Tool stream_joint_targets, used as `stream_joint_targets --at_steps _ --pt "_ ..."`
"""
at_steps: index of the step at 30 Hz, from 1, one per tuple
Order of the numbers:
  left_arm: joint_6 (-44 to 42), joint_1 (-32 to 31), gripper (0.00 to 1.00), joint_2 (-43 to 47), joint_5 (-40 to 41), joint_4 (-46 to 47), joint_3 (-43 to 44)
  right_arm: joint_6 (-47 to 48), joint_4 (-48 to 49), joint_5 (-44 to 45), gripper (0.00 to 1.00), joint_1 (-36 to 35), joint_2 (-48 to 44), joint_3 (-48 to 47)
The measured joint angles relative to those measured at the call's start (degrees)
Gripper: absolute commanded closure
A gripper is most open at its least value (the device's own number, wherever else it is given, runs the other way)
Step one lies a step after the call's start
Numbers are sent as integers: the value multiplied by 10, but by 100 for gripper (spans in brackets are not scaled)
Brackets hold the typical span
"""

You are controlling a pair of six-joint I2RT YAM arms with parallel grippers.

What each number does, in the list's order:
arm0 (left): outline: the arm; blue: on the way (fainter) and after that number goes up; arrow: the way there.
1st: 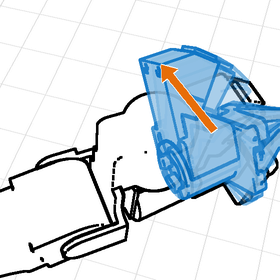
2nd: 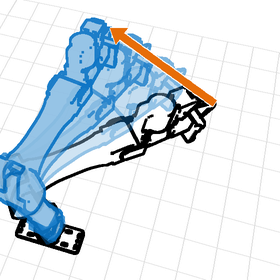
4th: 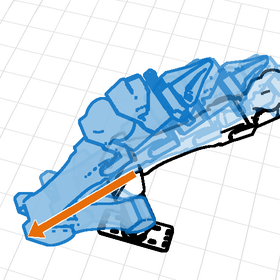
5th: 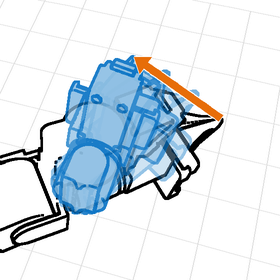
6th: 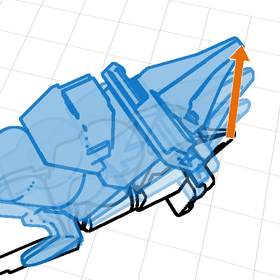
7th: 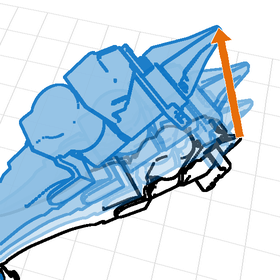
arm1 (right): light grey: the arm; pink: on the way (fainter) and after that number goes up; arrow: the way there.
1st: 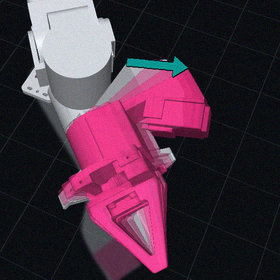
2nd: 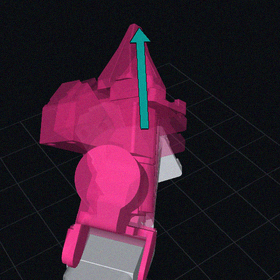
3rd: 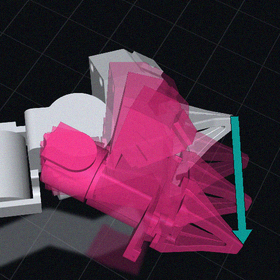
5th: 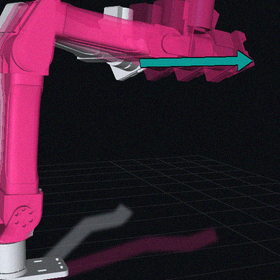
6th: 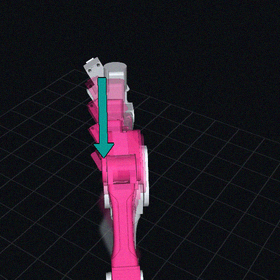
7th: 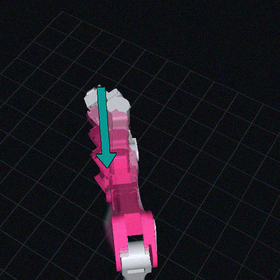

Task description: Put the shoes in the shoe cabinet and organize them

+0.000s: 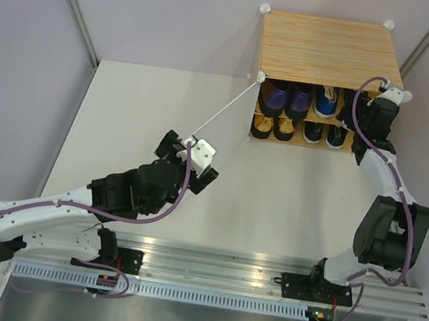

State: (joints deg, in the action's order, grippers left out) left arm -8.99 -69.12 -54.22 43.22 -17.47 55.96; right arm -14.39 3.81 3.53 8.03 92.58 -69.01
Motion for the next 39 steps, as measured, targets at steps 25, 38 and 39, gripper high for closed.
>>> stream_joint_targets --at_steps 25,38,39 --pt "0 0 0 9 1 0 0 -90 -33 -16 91 -2 -231 197" --pt "0 0 0 10 1 0 0 -86 -39 29 96 -1 -81 109" --pt "0 0 0 11 2 0 0 -84 -40 30 96 -1 -70 97"
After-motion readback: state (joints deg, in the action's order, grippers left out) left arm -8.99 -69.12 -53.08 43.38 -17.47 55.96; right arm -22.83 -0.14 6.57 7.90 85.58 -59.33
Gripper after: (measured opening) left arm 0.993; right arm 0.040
